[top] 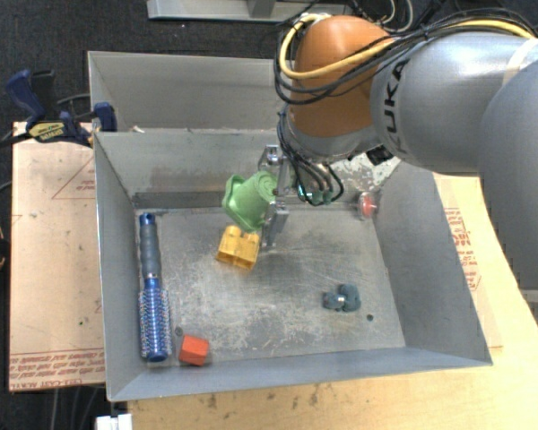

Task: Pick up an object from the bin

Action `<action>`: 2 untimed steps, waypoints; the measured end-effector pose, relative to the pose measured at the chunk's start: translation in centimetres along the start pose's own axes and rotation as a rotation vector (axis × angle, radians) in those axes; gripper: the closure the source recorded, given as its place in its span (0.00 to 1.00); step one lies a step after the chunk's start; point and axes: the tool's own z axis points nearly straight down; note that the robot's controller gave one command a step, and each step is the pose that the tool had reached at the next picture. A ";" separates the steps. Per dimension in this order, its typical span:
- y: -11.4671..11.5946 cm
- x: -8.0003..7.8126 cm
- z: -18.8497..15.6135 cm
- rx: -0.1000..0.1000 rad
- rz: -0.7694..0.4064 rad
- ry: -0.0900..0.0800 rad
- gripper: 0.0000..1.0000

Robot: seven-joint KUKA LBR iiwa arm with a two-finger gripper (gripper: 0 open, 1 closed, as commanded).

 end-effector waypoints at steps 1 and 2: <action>-0.2 2.7 9.5 -0.002 0.032 -0.013 0.00; -0.2 2.8 9.8 -0.001 0.033 -0.008 1.00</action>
Offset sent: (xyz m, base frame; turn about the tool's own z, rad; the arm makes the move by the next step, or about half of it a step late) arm -0.0329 -0.0028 -0.1097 0.0326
